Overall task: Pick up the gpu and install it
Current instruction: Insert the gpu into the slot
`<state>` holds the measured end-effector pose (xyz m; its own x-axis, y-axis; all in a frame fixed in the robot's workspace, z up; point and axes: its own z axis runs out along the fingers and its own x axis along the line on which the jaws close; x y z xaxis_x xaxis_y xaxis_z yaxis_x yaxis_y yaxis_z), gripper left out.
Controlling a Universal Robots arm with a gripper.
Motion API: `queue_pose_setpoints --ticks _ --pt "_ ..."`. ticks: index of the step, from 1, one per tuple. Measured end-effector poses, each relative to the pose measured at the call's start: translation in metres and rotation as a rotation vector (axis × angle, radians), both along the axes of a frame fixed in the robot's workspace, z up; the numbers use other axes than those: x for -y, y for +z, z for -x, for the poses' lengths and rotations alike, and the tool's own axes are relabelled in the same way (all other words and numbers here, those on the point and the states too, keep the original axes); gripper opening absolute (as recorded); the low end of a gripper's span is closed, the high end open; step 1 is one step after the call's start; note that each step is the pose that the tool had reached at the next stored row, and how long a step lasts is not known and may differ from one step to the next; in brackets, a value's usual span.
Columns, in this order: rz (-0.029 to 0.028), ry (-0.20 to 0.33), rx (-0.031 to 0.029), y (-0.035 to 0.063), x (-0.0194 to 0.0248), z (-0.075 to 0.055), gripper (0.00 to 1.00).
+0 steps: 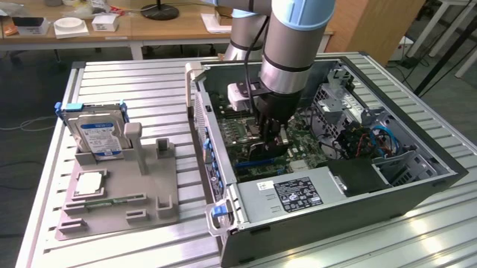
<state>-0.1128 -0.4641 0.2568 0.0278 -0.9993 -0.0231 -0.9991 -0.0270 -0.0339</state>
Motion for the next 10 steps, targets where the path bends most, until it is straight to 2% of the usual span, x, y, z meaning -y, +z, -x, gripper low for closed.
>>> queue_pose_setpoints --ticks 10 --pt "-0.0007 0.000 0.0001 -0.0013 -0.0001 -0.0019 0.26"
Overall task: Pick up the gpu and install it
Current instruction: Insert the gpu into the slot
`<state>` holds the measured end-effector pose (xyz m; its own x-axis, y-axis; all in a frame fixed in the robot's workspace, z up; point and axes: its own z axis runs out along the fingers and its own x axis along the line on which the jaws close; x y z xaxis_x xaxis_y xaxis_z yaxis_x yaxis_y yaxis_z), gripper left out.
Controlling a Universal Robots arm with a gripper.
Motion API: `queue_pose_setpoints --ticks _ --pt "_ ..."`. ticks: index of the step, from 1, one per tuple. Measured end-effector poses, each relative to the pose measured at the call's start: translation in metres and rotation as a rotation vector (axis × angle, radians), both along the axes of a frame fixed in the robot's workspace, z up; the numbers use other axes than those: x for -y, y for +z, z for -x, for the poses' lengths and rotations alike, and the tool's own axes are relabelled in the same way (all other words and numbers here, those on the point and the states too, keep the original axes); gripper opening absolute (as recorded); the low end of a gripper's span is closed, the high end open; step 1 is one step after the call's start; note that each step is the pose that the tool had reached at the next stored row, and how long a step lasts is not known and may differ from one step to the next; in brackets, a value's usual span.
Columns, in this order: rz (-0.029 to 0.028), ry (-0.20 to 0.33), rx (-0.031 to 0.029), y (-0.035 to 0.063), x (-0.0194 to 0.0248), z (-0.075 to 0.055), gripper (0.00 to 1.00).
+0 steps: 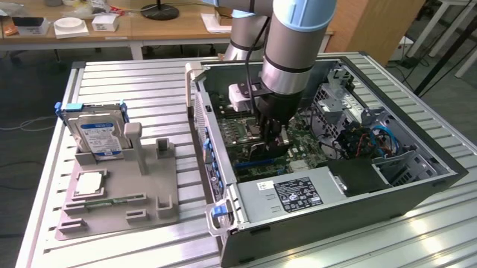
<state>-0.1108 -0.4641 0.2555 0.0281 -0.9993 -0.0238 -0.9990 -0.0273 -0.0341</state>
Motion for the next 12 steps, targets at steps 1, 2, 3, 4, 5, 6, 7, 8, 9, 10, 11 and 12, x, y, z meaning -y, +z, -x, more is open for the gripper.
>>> queue_pose_setpoints --ticks 1,2,3,4,5,6,7,8,9,10,11,12 --pt "-0.0001 0.000 0.0000 -0.0002 0.0000 0.0007 0.26" --pt "0.0000 0.000 0.0001 -0.0003 0.0000 0.0013 0.26" --pt "0.0001 0.000 0.0000 -0.0003 0.0000 0.0013 0.26" --pt "0.0003 0.000 -0.0002 -0.0005 0.0001 0.0013 0.26" --pt "0.0001 0.000 -0.0001 -0.0012 0.0001 0.0013 0.26" --pt "0.0001 0.000 0.0000 -0.0020 0.0001 0.0013 0.26" --pt "0.0001 0.000 -0.0001 -0.0026 0.0001 0.0014 0.26" --pt "0.0003 0.000 -0.0001 -0.0029 0.0001 0.0014 0.26" --pt "0.0004 0.000 -0.0002 -0.0029 0.0001 0.0014 0.26" --pt "0.0005 0.000 -0.0002 -0.0031 0.0001 0.0014 0.26" --pt "0.0000 0.000 0.0000 -0.0038 0.0000 0.0014 0.26" --pt "-0.0001 0.000 0.0001 -0.0044 0.0000 0.0013 0.26"
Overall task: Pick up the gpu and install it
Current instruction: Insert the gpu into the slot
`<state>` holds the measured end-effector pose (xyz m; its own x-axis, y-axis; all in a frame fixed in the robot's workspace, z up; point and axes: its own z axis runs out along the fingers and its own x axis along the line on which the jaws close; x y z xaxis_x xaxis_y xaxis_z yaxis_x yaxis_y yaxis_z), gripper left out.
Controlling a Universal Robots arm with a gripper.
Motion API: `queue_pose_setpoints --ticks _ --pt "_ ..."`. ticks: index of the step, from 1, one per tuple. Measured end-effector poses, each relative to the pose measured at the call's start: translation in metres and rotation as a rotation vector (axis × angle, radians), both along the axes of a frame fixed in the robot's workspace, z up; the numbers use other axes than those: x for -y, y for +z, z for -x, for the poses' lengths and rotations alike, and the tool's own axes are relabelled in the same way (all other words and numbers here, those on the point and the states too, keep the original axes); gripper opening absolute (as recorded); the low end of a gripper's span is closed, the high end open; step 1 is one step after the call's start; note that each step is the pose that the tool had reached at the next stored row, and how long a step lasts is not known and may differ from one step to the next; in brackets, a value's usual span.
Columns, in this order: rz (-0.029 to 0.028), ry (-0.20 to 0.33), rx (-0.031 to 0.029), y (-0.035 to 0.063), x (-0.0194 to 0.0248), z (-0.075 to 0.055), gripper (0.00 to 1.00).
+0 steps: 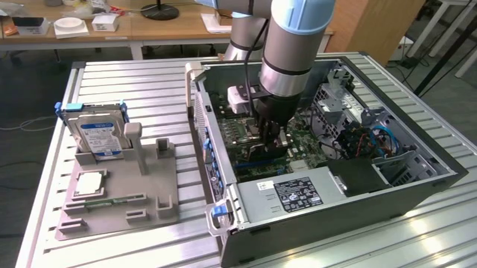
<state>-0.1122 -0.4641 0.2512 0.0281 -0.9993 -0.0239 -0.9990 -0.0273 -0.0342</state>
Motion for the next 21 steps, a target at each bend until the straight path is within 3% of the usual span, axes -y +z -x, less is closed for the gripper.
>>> queue_pose_setpoints --ticks 21 --pt "0.0001 0.004 0.0002 -0.0037 -0.0020 0.0004 0.26"
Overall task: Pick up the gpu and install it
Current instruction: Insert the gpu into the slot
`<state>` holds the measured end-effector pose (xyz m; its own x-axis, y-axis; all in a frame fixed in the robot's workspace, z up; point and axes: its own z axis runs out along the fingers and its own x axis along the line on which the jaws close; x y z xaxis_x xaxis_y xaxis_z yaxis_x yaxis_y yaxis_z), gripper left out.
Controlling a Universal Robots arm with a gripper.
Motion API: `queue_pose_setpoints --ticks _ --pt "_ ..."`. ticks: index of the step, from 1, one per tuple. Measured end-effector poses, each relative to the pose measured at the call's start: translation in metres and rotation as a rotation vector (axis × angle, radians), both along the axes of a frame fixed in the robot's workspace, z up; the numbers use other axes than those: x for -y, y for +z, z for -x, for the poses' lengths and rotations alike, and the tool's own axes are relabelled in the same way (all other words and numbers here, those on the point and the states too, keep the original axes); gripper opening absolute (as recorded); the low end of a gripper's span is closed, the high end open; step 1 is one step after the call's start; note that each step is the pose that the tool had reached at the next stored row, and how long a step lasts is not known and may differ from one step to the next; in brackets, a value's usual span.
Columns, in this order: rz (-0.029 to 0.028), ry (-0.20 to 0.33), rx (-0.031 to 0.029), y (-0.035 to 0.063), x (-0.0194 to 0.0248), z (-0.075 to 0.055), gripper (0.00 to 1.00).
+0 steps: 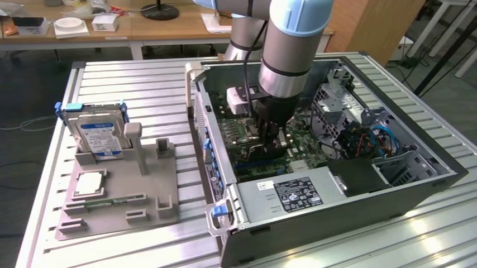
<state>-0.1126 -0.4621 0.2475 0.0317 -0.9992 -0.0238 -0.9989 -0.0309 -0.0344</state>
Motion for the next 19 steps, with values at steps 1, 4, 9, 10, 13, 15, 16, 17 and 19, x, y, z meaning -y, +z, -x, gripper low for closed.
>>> queue_pose_setpoints --ticks 1,4,9,10,13,15,16,17,19 --pt "-0.0002 0.000 0.0001 -0.0001 0.0000 -0.0001 0.26" --pt "-0.0011 0.002 0.0002 -0.0002 0.0000 -0.0013 0.26" --pt "-0.0010 0.004 0.0010 -0.0009 0.0000 -0.0015 0.26" --pt "-0.0011 0.005 0.0013 -0.0013 0.0000 -0.0014 0.26" --pt "-0.0008 0.006 0.0017 -0.0019 0.0000 -0.0008 0.26" --pt "-0.0011 0.007 0.0021 -0.0021 0.0000 0.0000 0.26" --pt "-0.0011 0.008 0.0022 -0.0021 -0.0001 0.0004 0.26" --pt "-0.0012 0.009 0.0022 -0.0021 0.0000 0.0007 0.26" --pt "-0.0010 0.010 0.0021 -0.0022 0.0000 0.0012 0.26"
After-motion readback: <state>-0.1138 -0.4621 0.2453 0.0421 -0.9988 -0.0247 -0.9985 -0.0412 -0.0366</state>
